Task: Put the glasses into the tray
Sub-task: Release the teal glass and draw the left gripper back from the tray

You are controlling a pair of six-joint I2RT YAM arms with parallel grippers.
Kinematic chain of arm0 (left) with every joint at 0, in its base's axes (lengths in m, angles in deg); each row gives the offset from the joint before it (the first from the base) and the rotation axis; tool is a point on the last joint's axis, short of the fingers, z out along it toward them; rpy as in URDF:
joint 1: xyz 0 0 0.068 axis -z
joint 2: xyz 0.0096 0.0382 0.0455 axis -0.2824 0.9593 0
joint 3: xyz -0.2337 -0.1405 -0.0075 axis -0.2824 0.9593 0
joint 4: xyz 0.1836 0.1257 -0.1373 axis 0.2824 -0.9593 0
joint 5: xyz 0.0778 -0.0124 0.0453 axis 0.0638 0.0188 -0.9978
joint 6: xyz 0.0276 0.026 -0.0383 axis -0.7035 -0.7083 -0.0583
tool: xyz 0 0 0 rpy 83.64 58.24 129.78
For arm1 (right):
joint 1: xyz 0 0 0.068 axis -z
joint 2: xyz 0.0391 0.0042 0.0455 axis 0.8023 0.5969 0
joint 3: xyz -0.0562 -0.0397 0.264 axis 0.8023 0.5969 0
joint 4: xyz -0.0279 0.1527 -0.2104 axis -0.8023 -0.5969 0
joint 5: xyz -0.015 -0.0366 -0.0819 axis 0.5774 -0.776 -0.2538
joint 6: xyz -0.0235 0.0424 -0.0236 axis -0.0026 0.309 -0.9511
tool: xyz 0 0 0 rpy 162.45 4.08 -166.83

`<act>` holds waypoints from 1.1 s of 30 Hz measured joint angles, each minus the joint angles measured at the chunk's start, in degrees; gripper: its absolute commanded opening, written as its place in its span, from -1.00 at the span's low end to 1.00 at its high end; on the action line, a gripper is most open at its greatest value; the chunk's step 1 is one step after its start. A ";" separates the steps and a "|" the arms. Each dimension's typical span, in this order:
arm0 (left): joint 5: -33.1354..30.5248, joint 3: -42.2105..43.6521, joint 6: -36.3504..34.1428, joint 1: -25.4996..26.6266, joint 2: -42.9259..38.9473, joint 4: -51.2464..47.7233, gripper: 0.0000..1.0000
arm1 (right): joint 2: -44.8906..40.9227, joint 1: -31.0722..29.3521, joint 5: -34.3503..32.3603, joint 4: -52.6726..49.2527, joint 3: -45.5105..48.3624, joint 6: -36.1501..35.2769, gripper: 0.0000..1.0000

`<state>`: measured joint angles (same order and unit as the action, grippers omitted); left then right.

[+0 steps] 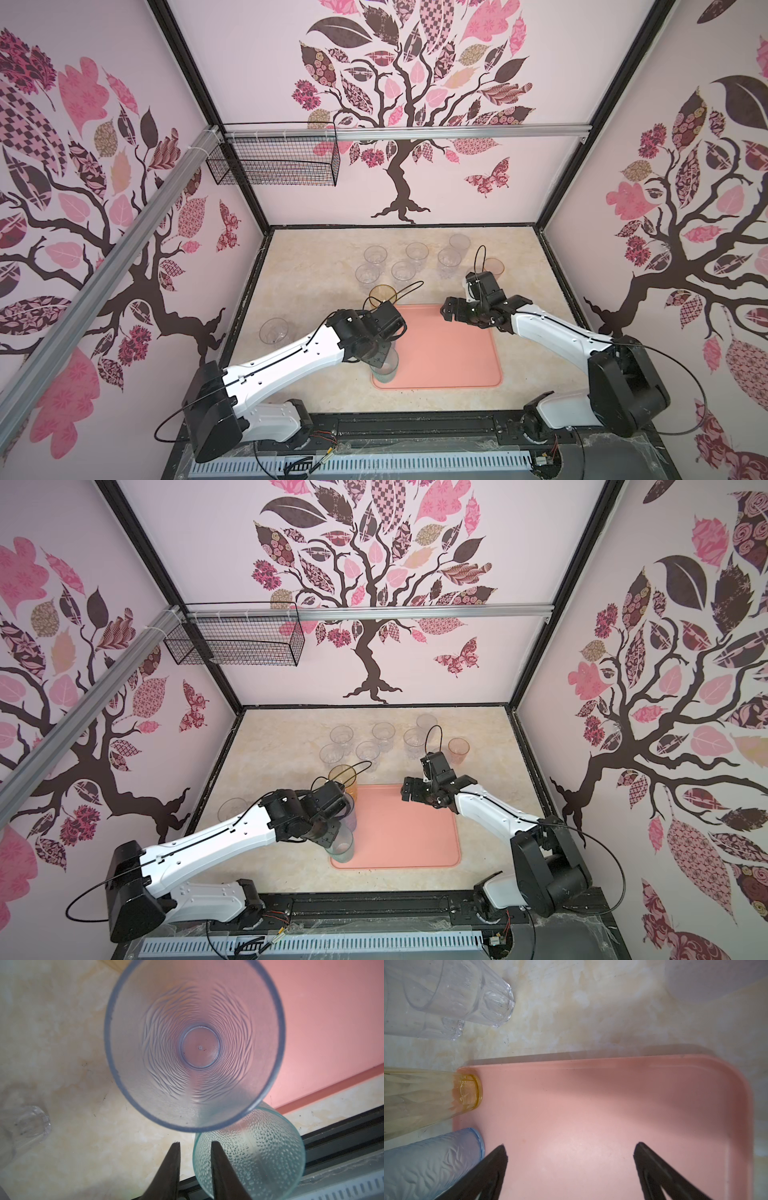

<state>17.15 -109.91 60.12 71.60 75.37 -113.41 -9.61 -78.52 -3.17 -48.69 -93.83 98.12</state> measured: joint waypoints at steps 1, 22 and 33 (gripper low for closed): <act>-0.09 -0.50 -0.07 -0.11 -0.42 -0.17 -0.35 | 0.04 0.00 -0.02 0.02 0.00 -0.02 0.95; -1.68 -7.63 -9.35 -19.56 -7.45 -2.64 -0.09 | 1.90 0.07 -2.05 -4.20 -7.63 -1.64 0.99; 3.78 -6.12 -10.45 -41.62 -7.76 14.34 0.50 | 4.50 1.86 -6.29 -9.81 -22.73 -4.11 0.99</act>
<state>20.93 -116.03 49.67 29.99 67.61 -99.07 -5.11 -76.66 -9.47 -58.50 -116.56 94.01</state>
